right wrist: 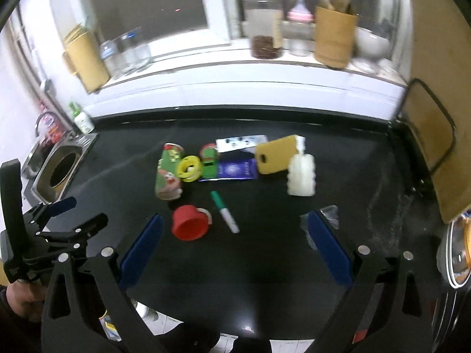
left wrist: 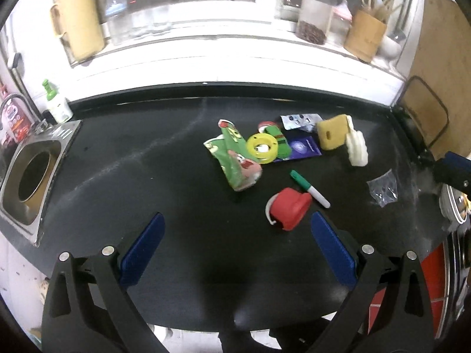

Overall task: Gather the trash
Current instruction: 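Swing both tools back over the countertop, then grasp the green cartoon paper cup with the left tool while the right tool grasps the white plastic piece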

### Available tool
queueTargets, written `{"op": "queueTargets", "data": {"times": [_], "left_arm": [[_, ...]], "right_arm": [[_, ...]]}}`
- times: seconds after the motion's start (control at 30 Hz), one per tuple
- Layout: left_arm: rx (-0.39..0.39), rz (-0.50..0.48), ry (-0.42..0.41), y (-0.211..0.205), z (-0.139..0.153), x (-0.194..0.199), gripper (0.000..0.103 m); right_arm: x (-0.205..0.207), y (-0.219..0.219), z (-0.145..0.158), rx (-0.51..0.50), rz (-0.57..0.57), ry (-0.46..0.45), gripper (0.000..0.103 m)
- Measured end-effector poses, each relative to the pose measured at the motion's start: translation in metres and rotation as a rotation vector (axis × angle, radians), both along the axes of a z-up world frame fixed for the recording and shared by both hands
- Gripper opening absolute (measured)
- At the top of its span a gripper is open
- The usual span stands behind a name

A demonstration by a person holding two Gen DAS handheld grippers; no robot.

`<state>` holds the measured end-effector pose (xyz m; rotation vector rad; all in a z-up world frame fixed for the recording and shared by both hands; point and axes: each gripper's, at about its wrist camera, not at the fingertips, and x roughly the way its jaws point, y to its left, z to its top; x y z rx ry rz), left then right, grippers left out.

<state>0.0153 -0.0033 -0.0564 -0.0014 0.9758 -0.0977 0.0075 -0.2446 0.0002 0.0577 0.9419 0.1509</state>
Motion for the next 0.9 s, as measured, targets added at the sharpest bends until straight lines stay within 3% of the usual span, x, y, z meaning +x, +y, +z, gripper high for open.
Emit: {"op": "queueTargets", "data": {"times": [0.2, 0.43, 0.53, 0.9], "left_arm": [[-0.011, -0.001, 0.023, -0.011, -0.007, 0.013, 0.096], [-0.006, 0.031, 0.084, -0.016, -0.037, 0.055, 0.096], [-0.014, 0.040, 0.107, -0.017, -0.055, 0.078, 0.096], [0.082, 0.068, 0.208, -0.018, -0.132, 0.146, 0.096]], "right_arm": [[0.004, -0.013, -0.005, 0.009, -0.022, 0.007, 0.095], [0.031, -0.022, -0.024, -0.003, -0.027, 0.045, 0.095], [0.049, -0.030, -0.040, -0.014, -0.037, 0.074, 0.095], [0.134, -0.051, -0.122, -0.051, -0.064, 0.224, 0.095]]}}
